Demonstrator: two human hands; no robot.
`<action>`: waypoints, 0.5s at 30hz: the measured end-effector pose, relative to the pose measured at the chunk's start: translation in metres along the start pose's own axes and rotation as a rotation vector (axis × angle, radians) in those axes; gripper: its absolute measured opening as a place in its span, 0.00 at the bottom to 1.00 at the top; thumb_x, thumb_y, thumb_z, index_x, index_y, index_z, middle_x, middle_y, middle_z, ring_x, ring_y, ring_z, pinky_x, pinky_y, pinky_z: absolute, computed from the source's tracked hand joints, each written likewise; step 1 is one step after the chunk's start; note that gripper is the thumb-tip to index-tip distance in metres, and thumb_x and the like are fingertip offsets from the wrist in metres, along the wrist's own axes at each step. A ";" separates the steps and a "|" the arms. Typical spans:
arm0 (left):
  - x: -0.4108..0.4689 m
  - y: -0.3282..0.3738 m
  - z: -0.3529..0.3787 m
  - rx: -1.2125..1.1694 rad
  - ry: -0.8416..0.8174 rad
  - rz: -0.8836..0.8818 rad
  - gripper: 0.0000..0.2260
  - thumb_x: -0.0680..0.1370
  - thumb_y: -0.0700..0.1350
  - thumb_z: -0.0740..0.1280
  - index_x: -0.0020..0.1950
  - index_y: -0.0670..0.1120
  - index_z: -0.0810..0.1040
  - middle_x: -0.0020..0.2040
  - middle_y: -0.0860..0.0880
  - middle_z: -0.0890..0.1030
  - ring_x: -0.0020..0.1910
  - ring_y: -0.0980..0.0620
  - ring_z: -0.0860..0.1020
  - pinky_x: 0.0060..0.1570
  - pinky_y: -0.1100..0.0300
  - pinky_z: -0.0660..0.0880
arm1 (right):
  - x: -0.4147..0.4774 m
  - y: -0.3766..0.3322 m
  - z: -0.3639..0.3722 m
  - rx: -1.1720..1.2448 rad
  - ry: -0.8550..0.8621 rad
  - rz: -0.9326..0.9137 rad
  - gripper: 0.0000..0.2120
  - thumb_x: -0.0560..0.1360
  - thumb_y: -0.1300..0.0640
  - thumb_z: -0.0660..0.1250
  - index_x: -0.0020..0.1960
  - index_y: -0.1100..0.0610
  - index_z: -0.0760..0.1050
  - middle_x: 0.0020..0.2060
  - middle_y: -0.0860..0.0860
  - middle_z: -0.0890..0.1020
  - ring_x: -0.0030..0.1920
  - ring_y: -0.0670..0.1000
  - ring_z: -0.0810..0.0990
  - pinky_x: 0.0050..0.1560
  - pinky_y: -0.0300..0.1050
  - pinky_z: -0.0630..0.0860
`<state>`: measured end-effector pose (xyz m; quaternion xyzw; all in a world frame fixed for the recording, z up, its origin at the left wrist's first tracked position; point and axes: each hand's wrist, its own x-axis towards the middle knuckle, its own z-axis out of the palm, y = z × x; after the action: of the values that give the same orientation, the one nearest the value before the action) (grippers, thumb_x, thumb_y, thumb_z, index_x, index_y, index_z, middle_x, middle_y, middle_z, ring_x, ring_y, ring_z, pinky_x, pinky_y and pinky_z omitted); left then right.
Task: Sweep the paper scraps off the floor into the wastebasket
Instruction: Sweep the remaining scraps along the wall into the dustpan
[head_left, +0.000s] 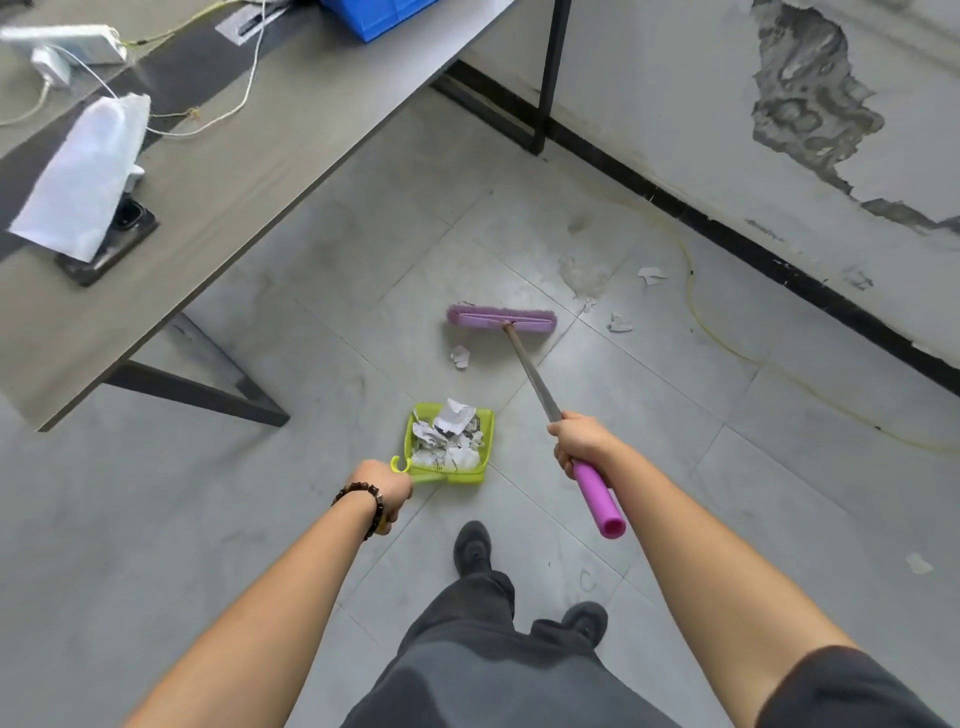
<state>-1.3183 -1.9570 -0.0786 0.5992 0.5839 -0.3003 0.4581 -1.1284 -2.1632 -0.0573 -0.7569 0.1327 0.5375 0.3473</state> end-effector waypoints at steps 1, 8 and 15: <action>0.002 0.001 -0.001 -0.013 -0.006 0.003 0.04 0.71 0.34 0.61 0.38 0.42 0.71 0.28 0.45 0.68 0.25 0.49 0.65 0.26 0.63 0.63 | 0.003 0.006 0.007 -0.049 0.002 0.012 0.12 0.78 0.64 0.54 0.59 0.57 0.70 0.28 0.55 0.69 0.22 0.50 0.66 0.22 0.36 0.66; 0.003 0.016 0.005 -0.092 -0.030 0.030 0.07 0.71 0.32 0.60 0.37 0.43 0.66 0.29 0.45 0.67 0.25 0.49 0.65 0.26 0.62 0.62 | -0.053 0.061 0.019 -0.376 -0.116 0.126 0.17 0.74 0.66 0.53 0.60 0.57 0.70 0.32 0.55 0.70 0.21 0.50 0.68 0.23 0.41 0.69; -0.003 0.039 0.005 -0.066 -0.061 0.096 0.04 0.71 0.33 0.59 0.38 0.41 0.68 0.28 0.44 0.68 0.24 0.49 0.65 0.26 0.63 0.62 | -0.091 0.050 -0.053 -0.053 -0.096 0.282 0.22 0.80 0.60 0.63 0.71 0.59 0.61 0.27 0.50 0.64 0.19 0.43 0.60 0.20 0.30 0.57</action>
<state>-1.2793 -1.9591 -0.0704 0.6016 0.5499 -0.2765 0.5092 -1.1542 -2.2512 0.0158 -0.7133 0.2066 0.6197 0.2540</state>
